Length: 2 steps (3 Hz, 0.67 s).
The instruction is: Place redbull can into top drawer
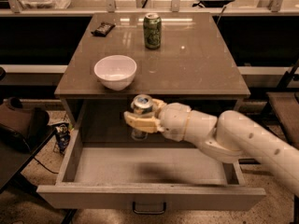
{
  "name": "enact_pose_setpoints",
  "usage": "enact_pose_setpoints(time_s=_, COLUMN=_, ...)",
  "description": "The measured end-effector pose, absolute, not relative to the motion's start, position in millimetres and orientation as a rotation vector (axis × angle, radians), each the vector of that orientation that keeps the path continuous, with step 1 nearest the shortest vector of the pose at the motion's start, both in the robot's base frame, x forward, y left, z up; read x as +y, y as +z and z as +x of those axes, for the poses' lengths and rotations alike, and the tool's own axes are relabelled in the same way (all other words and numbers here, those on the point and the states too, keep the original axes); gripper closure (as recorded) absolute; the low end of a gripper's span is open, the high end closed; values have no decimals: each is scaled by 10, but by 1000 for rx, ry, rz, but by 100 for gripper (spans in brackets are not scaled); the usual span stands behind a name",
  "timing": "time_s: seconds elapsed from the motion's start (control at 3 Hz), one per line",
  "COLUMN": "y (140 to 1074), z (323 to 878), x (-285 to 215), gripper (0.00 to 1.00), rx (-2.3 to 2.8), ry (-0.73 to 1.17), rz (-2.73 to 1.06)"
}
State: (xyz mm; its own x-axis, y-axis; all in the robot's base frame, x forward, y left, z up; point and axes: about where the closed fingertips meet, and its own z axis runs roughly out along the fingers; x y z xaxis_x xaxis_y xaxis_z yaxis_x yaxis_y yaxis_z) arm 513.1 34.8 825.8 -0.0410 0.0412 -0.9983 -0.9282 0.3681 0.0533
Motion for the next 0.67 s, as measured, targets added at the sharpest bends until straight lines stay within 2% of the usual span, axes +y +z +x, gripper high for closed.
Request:
enact_pose_setpoints(time_s=0.33, y=7908, z=5189, x=904, gripper=100, rx=1234, ry=1091, rz=-973)
enact_pose_setpoints(time_s=0.67, y=7744, z=5188, x=1159, gripper=100, rx=1167, ry=1137, rz=-1070)
